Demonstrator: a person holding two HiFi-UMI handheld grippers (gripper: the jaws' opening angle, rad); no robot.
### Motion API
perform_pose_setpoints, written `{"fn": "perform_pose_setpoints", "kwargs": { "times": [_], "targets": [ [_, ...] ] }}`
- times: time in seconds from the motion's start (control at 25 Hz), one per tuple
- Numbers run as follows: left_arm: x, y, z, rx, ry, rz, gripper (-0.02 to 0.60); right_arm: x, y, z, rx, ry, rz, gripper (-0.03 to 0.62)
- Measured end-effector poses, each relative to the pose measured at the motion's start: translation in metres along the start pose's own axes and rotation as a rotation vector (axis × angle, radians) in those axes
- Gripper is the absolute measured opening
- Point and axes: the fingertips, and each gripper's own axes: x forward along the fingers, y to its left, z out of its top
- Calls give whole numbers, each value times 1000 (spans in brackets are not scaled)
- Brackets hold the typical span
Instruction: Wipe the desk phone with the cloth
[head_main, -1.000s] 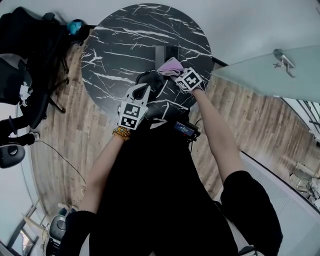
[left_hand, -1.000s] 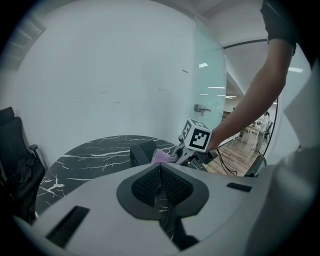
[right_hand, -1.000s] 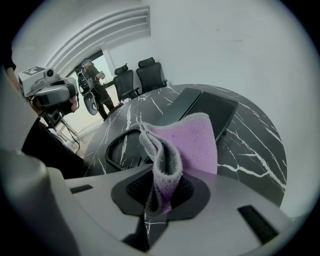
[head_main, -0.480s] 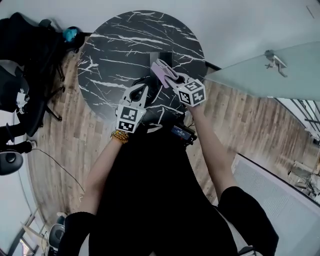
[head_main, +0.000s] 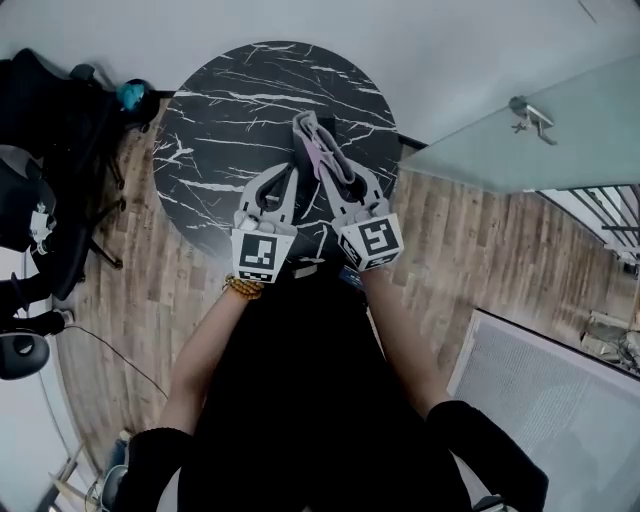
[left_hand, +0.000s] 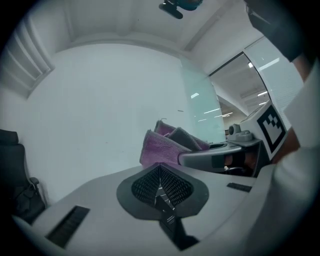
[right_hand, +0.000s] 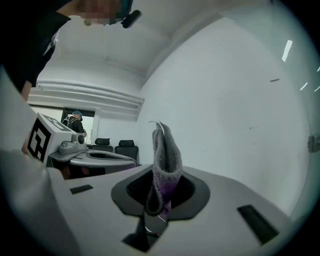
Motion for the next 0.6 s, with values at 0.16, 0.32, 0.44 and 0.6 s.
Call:
{"fn": "perform_pose_setpoints", "kwargs": {
  "times": [0.16, 0.32, 0.44, 0.6],
  "targets": [
    [-9, -3, -9, -8, 15, -18, 14, -7, 15, -1, 14, -8, -17, 63],
    [-17, -5, -14, -7, 22, -37, 14, -16, 25, -5, 36, -5, -38, 63],
    [-20, -9, -16, -8, 23, -63, 14, -23, 28, -8, 40, -2, -62, 63],
    [-23, -20, -16, -6, 26, -106, 14, -36, 31, -9, 53, 3, -98, 63]
  ]
}}
